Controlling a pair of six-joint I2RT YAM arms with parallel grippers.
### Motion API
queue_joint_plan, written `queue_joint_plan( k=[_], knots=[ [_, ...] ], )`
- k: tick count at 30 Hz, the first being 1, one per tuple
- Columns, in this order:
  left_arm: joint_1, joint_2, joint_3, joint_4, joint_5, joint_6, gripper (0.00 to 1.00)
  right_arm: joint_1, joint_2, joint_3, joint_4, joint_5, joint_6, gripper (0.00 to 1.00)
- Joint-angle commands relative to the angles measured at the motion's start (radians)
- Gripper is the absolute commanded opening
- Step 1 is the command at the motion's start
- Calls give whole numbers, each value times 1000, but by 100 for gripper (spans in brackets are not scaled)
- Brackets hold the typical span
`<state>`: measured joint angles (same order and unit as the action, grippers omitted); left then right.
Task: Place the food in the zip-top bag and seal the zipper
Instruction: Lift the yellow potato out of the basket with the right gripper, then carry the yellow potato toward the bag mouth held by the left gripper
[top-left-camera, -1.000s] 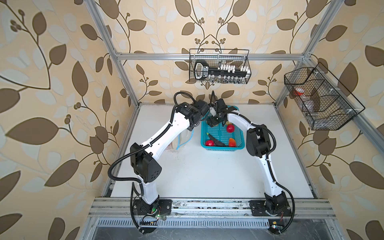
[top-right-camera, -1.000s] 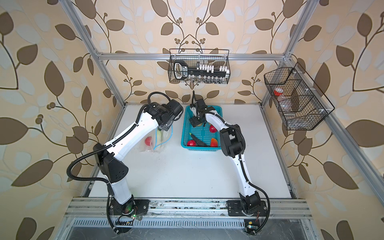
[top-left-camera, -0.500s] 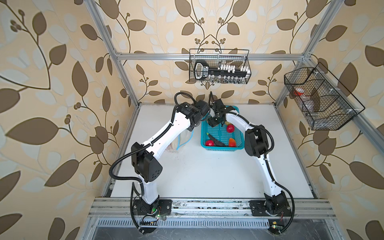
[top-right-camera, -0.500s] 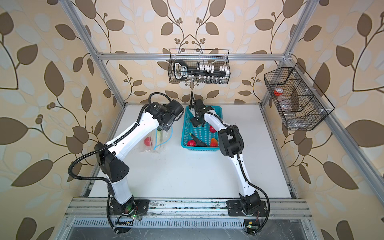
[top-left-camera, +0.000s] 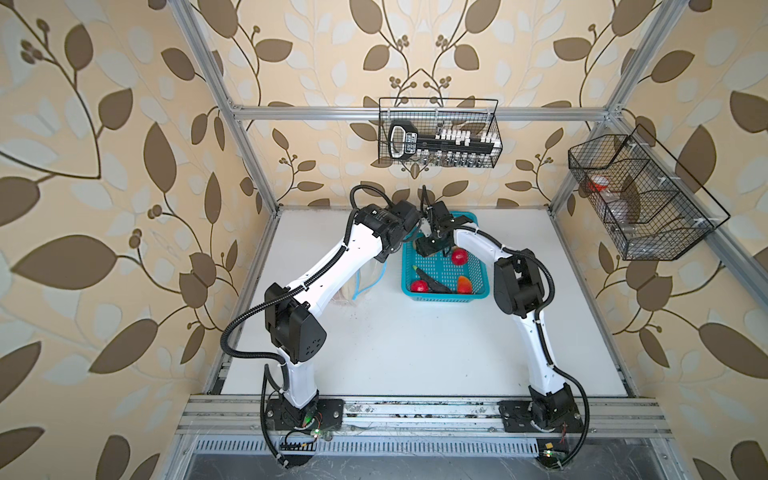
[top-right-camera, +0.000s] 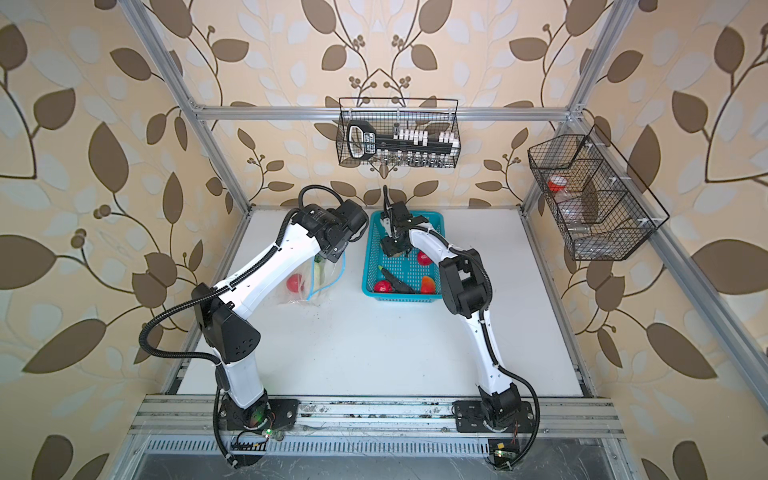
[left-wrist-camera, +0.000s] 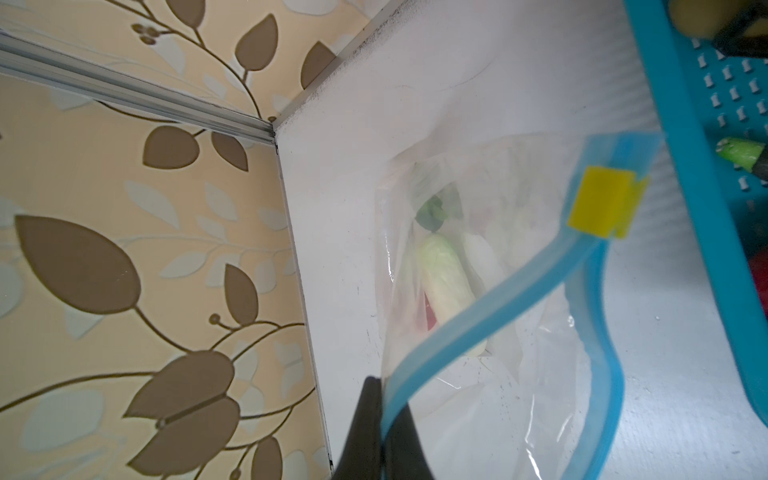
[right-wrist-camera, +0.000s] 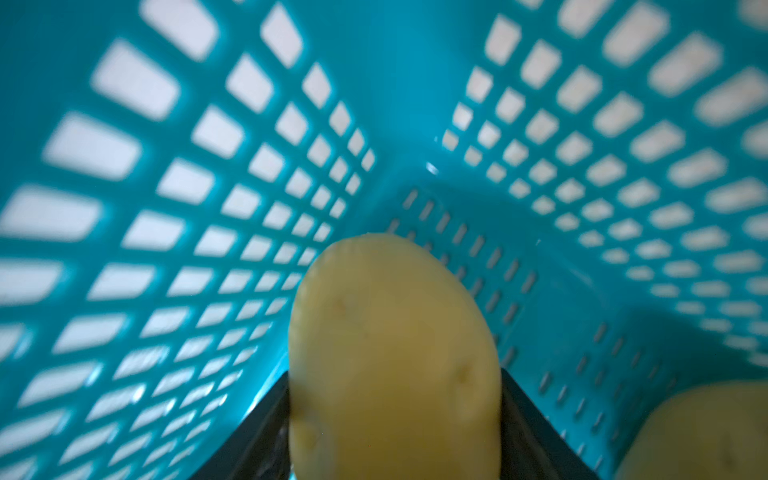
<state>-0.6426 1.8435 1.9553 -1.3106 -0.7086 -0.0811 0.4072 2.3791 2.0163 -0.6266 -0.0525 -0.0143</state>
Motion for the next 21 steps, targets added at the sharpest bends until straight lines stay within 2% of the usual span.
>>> queue_joint_plan(
  k=[1, 6, 14, 21],
  knots=[
    [-11, 2, 43, -22, -36, -20, 0, -12, -111, -93, 100, -72, 126, 48],
    [-10, -11, 21, -9, -28, -21, 0, -44, -209, -264, 225, -130, 295, 48],
    [-11, -17, 6, 3, -62, -13, 0, -79, -409, -602, 558, -163, 566, 47],
    [-10, -13, 12, 0, -63, -16, 0, -74, -513, -715, 691, -181, 698, 46]
  ],
)
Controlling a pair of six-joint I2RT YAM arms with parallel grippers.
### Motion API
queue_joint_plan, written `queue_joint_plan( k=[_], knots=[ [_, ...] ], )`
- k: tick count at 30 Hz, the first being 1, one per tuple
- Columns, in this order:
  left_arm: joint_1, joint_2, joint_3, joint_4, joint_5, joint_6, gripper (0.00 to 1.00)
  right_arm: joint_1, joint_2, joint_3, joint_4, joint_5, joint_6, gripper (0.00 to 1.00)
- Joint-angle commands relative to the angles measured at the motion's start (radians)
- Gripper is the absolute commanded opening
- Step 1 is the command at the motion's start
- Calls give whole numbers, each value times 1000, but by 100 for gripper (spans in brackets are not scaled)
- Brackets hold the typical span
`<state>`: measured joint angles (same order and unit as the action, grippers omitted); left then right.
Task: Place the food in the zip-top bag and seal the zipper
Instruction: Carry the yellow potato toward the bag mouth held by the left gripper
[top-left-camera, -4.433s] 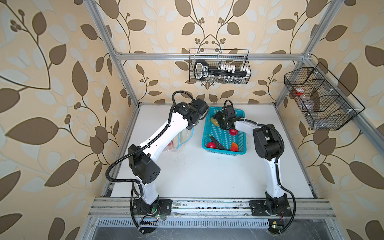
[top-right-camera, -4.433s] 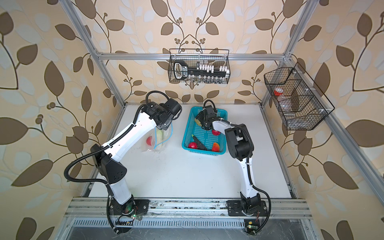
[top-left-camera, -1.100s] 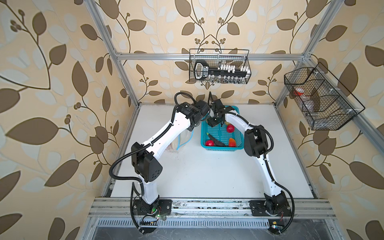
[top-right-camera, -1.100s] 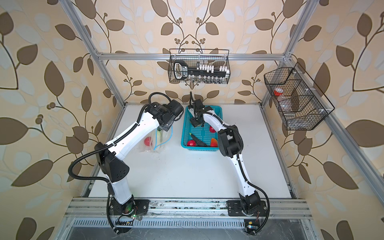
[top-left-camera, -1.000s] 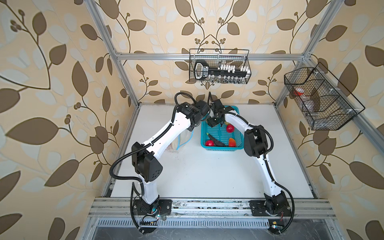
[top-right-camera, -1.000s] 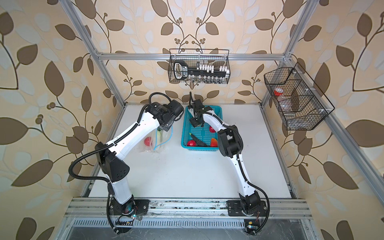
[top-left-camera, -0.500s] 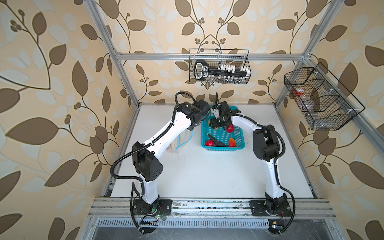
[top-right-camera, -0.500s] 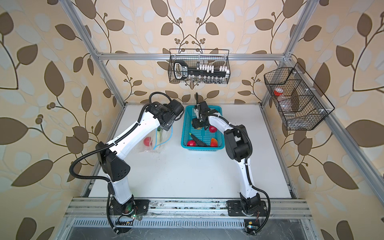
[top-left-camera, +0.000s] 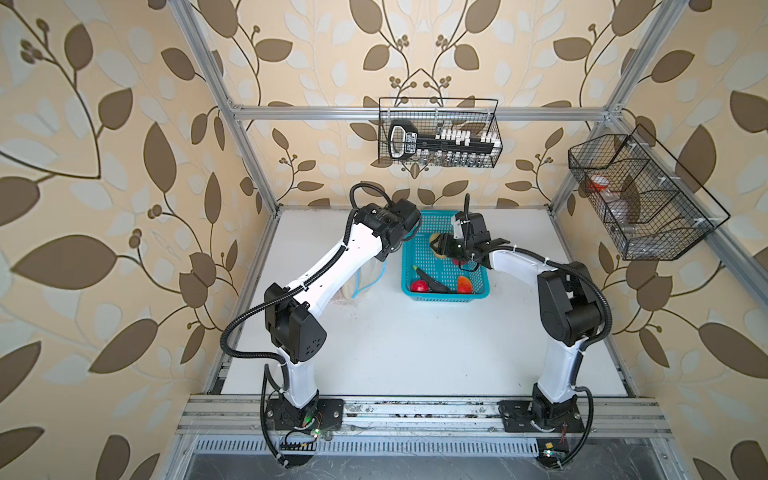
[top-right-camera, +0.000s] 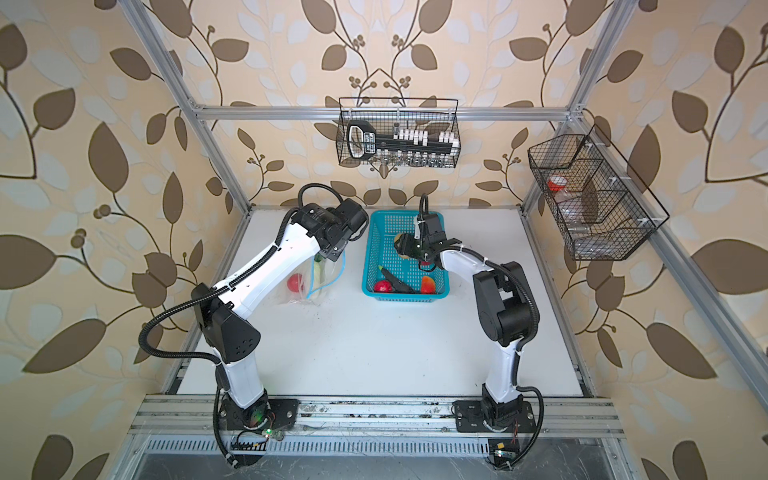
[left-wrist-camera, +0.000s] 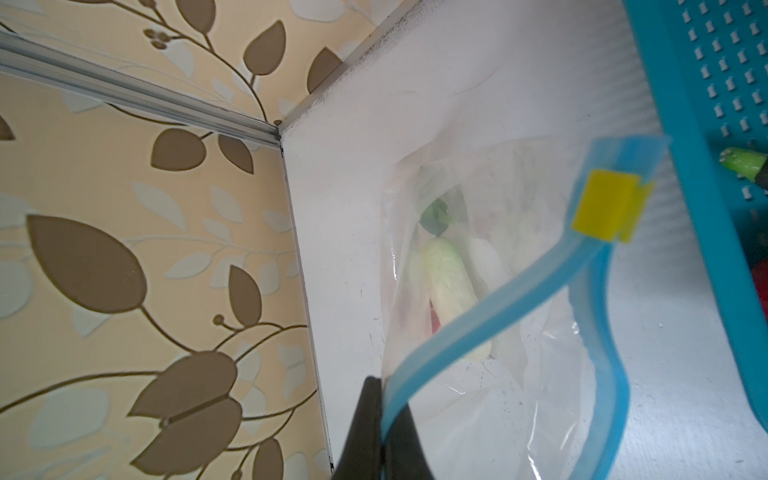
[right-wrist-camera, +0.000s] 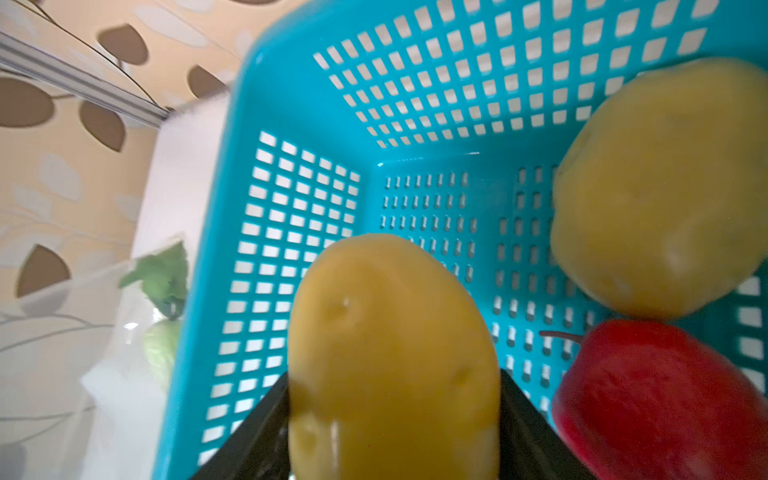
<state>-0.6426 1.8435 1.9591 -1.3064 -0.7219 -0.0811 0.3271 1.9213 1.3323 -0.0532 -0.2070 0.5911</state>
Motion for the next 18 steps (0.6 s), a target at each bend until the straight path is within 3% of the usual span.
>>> queue_joint_plan(
  k=[1, 11, 18],
  knots=[
    [-11, -13, 9, -4, -50, -16, 0, 7, -68, -44, 132, -27, 104, 46],
    [-11, -8, -8, 4, -49, -22, 0, 22, -146, -150, 244, -47, 217, 45],
    [-11, -7, -17, 7, -45, -25, 0, 55, -200, -176, 225, -38, 222, 45]
  ],
)
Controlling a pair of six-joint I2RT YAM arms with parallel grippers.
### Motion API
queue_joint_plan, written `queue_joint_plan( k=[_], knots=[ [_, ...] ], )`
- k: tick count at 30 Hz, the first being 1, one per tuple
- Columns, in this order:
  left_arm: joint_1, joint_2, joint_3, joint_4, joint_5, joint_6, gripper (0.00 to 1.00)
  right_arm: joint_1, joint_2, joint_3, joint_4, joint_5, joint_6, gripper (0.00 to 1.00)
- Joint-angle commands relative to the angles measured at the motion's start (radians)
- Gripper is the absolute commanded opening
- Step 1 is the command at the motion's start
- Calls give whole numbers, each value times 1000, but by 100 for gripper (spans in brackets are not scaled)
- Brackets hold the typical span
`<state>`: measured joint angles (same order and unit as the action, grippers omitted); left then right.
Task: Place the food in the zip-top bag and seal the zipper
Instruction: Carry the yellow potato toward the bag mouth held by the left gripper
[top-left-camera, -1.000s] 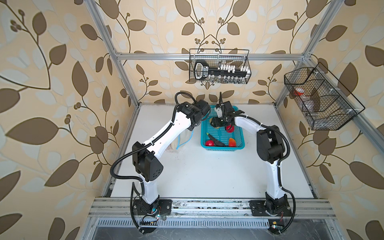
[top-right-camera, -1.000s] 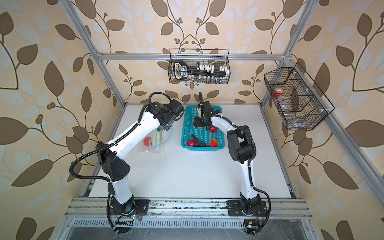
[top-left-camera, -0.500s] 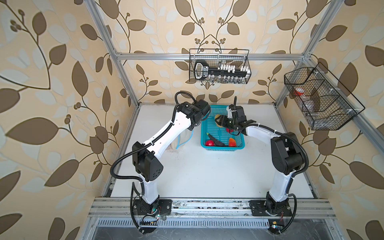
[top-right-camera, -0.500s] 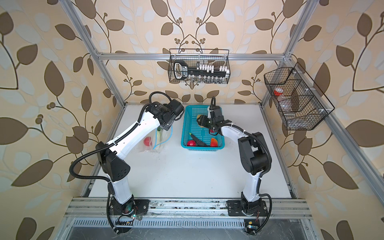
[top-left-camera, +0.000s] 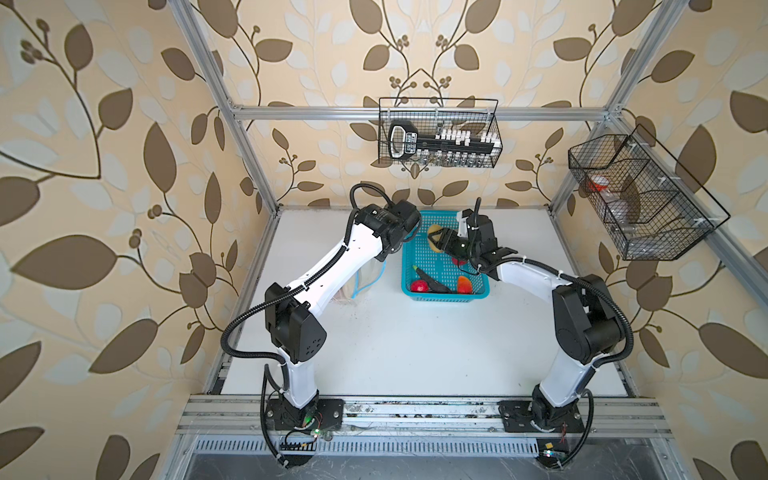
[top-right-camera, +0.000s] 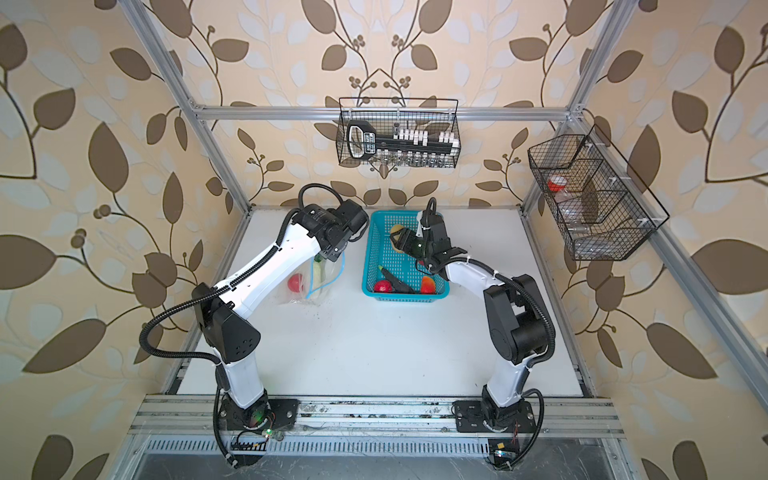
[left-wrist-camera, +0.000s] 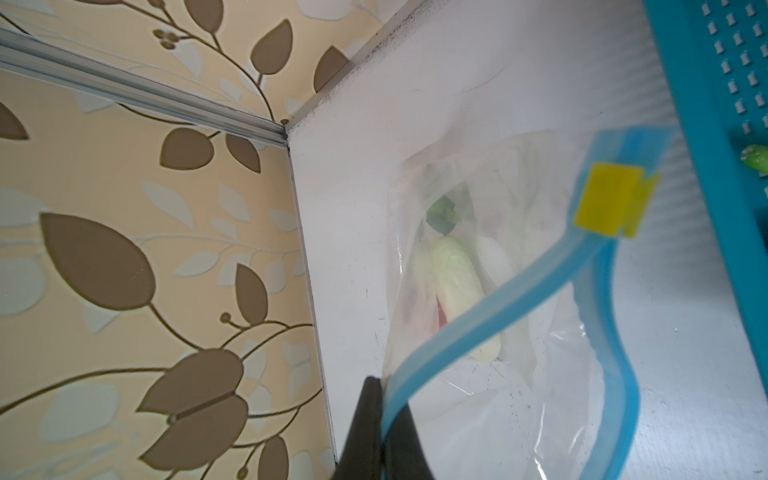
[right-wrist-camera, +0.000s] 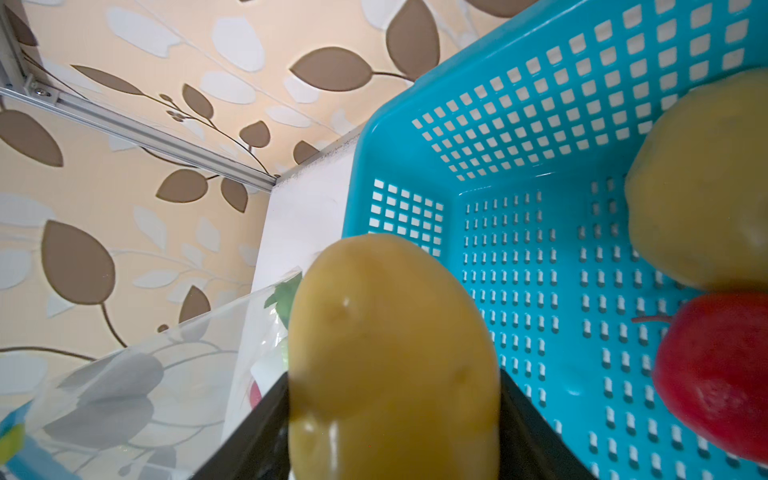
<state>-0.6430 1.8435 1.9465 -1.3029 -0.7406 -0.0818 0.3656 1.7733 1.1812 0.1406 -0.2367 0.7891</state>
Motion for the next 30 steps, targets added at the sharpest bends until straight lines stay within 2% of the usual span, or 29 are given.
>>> queue_joint_plan(
  k=[1, 6, 15, 30],
  knots=[
    [-11, -7, -4, 4, -24, -25, 0, 20, -59, -36, 40, -15, 28, 45],
    [-10, -9, -22, 13, -21, -21, 0, 39, -100, -100, 94, -35, 70, 45],
    [-12, -18, -21, 9, -26, -18, 0, 99, -177, -171, 115, -55, 67, 45],
    [-12, -24, -23, 5, 0, -19, 0, 199, -280, -284, 234, -26, 146, 46]
  ],
)
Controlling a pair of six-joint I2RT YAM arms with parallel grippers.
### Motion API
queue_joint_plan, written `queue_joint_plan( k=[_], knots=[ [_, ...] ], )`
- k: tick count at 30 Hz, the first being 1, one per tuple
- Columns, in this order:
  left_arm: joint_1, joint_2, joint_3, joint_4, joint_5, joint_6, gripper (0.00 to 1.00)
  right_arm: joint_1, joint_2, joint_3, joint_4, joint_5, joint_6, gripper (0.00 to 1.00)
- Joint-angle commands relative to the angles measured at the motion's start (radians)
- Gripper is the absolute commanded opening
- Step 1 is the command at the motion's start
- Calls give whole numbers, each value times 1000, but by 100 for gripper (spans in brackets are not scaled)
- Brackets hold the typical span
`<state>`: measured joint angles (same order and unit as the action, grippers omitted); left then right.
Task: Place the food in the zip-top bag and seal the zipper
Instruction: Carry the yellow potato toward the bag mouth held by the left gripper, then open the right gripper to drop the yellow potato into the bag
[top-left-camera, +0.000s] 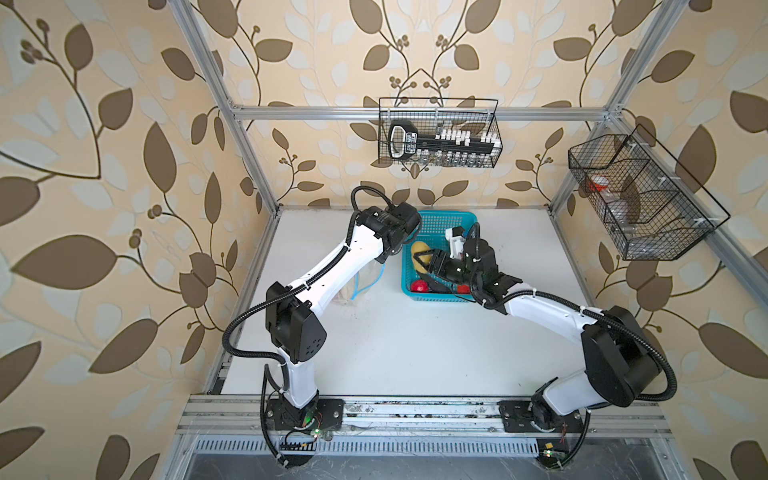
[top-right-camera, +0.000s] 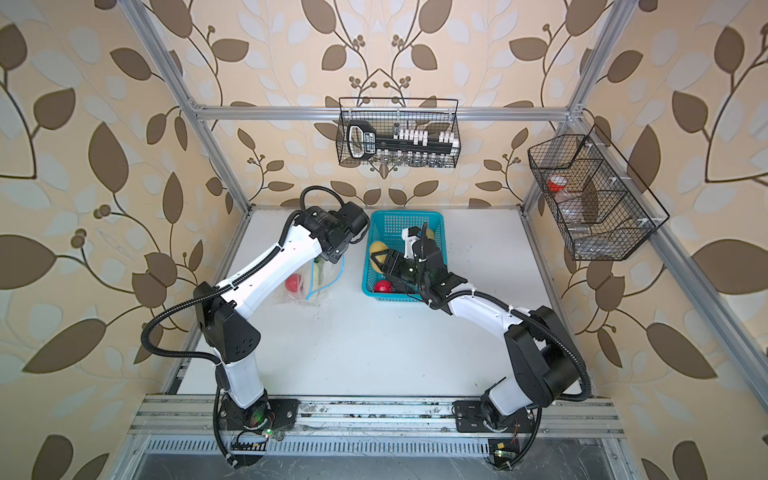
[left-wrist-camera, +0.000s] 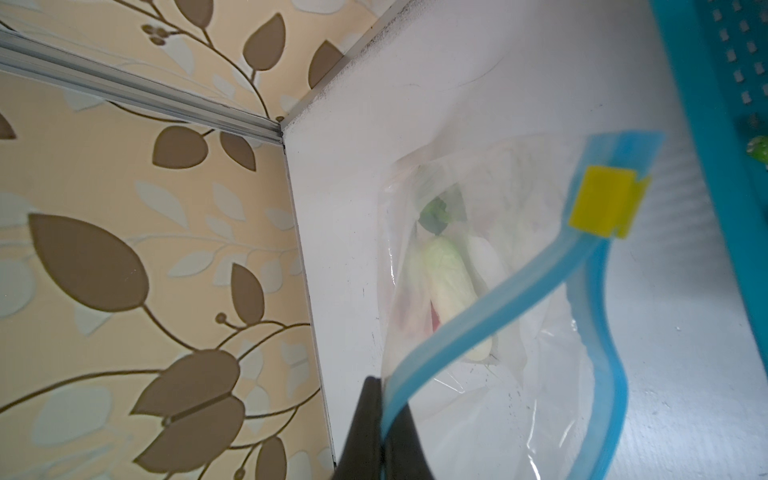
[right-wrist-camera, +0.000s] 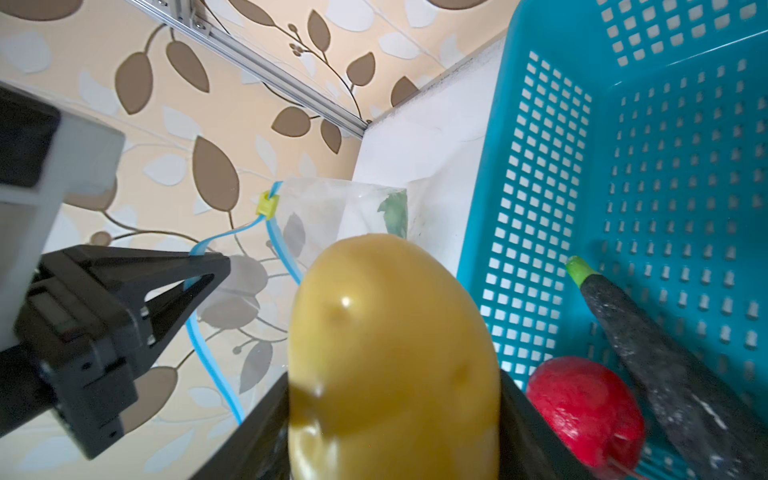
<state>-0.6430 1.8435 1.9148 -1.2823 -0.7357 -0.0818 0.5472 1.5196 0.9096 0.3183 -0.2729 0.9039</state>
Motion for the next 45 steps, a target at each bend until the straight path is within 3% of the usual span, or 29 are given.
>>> queue_joint_plan(
  k=[1, 14, 28, 45],
  knots=[
    [-12, -24, 9, -15, -1, -19, 0, 24, -23, -6, 55, 11, 29, 46],
    [-14, -26, 18, -25, 25, -18, 0, 128, 71, 77, 103, -53, 69, 46],
    [-17, -31, 38, -38, 57, -21, 0, 218, 180, 168, 156, -42, 141, 44],
    [-18, -54, 52, -51, 116, -32, 0, 268, 314, 254, 249, 146, 310, 47]
  ],
)
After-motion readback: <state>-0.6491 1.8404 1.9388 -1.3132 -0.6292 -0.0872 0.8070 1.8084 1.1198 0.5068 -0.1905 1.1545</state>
